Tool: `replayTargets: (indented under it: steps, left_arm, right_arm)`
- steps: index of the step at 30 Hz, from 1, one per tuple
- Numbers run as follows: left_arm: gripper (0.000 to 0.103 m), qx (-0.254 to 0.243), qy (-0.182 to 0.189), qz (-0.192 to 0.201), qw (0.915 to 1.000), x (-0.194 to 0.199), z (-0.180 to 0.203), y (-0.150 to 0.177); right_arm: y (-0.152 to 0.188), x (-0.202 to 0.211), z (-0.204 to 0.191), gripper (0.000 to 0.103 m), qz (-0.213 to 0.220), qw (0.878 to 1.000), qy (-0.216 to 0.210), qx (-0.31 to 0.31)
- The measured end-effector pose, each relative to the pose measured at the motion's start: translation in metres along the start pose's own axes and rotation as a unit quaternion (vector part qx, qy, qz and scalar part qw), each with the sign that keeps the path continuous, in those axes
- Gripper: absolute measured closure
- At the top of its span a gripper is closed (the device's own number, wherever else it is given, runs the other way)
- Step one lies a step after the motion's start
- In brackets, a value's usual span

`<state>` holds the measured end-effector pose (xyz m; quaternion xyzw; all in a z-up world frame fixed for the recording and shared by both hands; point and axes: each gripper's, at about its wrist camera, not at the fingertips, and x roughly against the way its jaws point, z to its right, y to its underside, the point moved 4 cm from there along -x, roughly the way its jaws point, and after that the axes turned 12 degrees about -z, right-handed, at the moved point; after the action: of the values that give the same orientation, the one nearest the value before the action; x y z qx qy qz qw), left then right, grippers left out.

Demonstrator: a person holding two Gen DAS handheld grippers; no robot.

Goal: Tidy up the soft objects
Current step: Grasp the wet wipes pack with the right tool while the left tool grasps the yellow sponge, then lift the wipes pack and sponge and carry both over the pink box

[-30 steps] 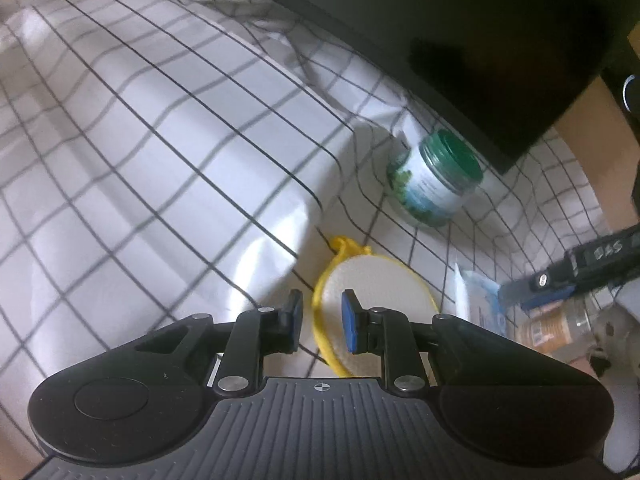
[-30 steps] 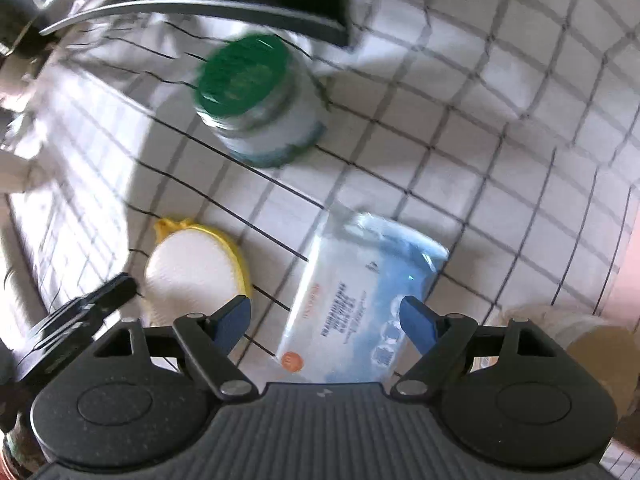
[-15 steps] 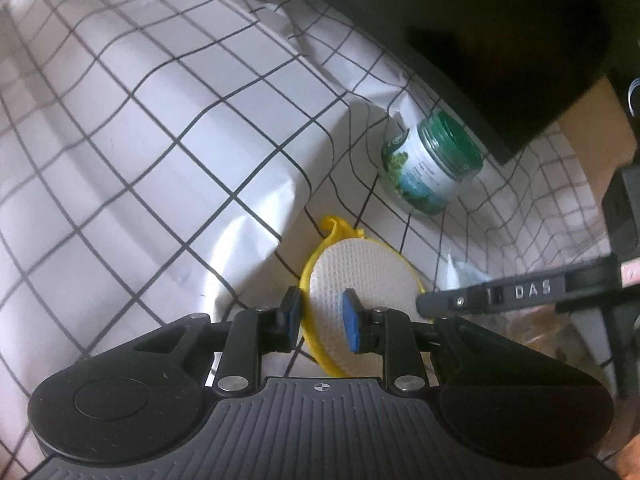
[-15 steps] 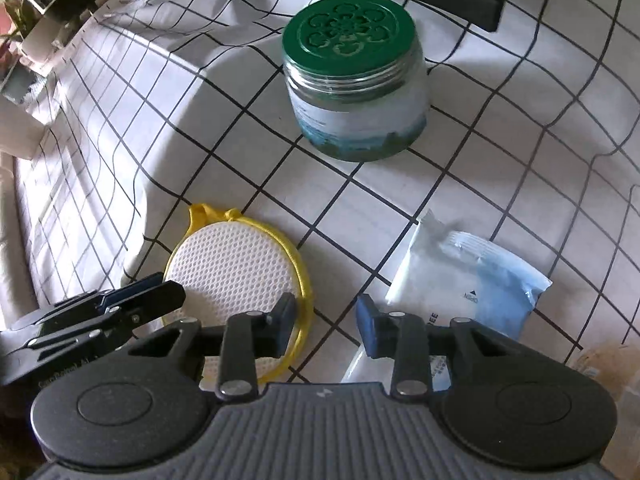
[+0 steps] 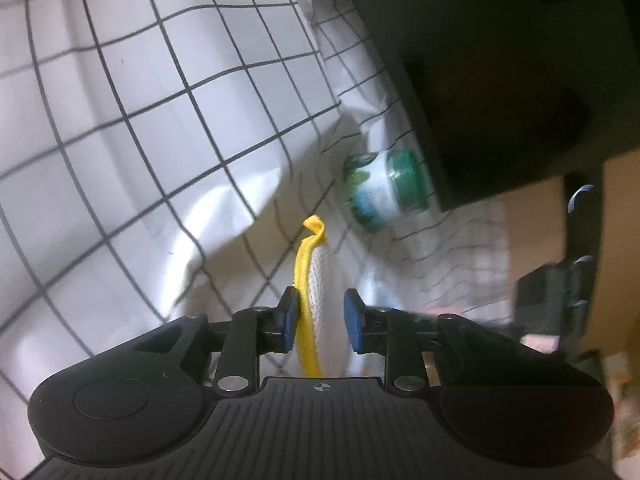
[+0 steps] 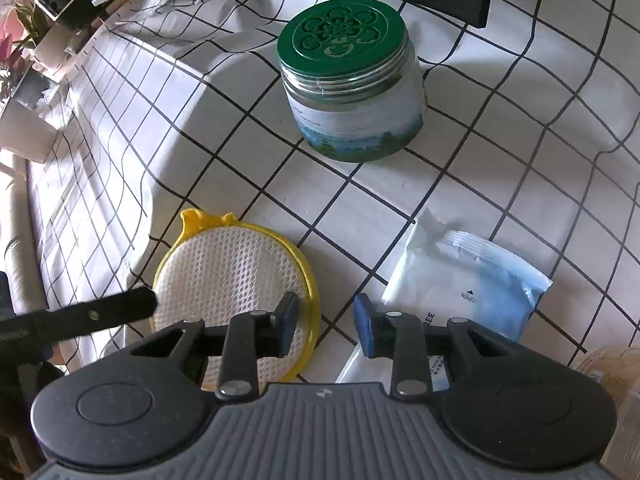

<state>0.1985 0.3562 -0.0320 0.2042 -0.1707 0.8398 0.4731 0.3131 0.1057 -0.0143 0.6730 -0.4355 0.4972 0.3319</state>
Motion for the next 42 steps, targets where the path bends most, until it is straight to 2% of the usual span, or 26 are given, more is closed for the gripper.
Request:
replayTargets:
  steps: [2,4,10,16,20,24,27,29,30,31,33,34,35,39,42]
  left_arm:
    - [0.074,0.002,0.019,-0.001,0.9998,0.001,0.002,-0.001]
    - [0.072,-0.007,0.018,-0.004,0.9998,0.000,0.006,-0.002]
    - [0.073,-0.016,-0.011,-0.030,0.9993,-0.025,0.011,-0.001]
    - [0.084,-0.026,-0.023,-0.036,0.9987,-0.039,0.014,0.002]
    - [0.085,-0.032,-0.044,-0.042,0.9976,-0.045,0.017,0.005]
    - [0.085,-0.042,-0.057,-0.037,0.9968,-0.043,0.021,0.006]
    - [0.086,-0.080,-0.074,-0.015,0.9939,-0.033,0.035,0.007]
    - [0.086,-0.130,-0.125,0.009,0.9836,-0.026,0.050,0.008]
    - [0.086,-0.157,-0.153,0.020,0.9754,-0.023,0.057,0.010]
    - [0.086,-0.192,-0.193,0.034,0.9615,-0.022,0.066,0.012]
    - [0.086,-0.247,-0.258,0.057,0.9322,-0.023,0.080,0.018]
    - [0.086,-0.265,-0.271,0.063,0.9231,-0.024,0.085,0.020]
    - [0.086,-0.274,-0.274,0.063,0.9199,-0.026,0.088,0.021]
    - [0.086,-0.283,-0.274,0.057,0.9175,-0.031,0.092,0.021]
    - [0.086,-0.283,-0.274,0.053,0.9176,-0.030,0.090,0.019]
  right_arm:
    - [0.000,0.000,0.000,0.072,0.000,1.000,-0.001,-0.001]
    - [0.000,0.001,0.001,0.072,0.002,1.000,-0.001,-0.002]
    - [0.001,0.001,0.000,0.072,0.005,1.000,0.001,0.001]
    - [0.002,0.002,0.002,0.072,0.010,1.000,-0.003,0.000]
    - [0.003,0.003,0.004,0.072,0.014,1.000,-0.009,-0.002]
    - [0.004,0.003,0.003,0.072,0.017,1.000,-0.010,-0.001]
    - [0.001,0.020,0.006,0.071,0.008,1.000,-0.016,-0.003]
    - [-0.003,0.048,0.010,0.062,0.026,1.000,-0.003,0.001]
    - [-0.007,0.063,0.015,0.043,0.038,0.999,0.008,-0.003]
    - [-0.010,0.074,0.022,0.026,0.046,0.999,0.019,-0.014]
    - [-0.018,0.086,0.038,0.022,0.033,0.998,0.038,-0.047]
    - [-0.022,0.085,0.046,0.022,0.016,0.997,0.041,-0.063]
    - [-0.024,0.083,0.053,0.022,0.007,0.996,0.041,-0.078]
    - [-0.025,0.053,0.065,0.022,-0.029,0.990,0.020,-0.139]
    - [-0.017,0.027,0.058,0.022,-0.060,0.988,0.022,-0.137]
